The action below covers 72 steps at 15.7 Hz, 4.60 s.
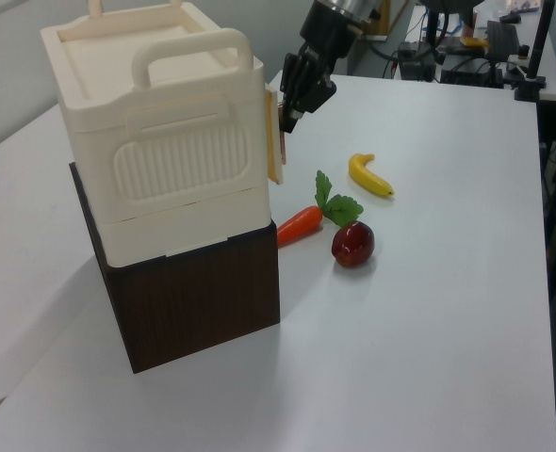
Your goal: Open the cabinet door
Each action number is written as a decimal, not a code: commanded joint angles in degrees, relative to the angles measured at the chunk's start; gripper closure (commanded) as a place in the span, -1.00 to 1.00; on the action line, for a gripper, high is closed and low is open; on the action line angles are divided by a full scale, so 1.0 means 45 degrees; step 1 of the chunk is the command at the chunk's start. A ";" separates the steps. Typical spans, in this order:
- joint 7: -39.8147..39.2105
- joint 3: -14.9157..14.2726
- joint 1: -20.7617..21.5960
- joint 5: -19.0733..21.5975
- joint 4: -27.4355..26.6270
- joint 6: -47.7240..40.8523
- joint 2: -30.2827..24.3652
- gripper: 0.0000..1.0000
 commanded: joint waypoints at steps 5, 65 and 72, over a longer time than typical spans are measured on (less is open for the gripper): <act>0.0338 -0.0090 -0.0849 0.0211 -0.0285 -0.3365 -0.1140 -0.53; 0.5455 -0.3391 -0.1904 -0.2463 -0.1472 -0.6552 -0.1765 -1.00; 0.5573 -0.3391 -0.2002 -0.2582 -0.1593 -0.6823 -0.1864 -1.00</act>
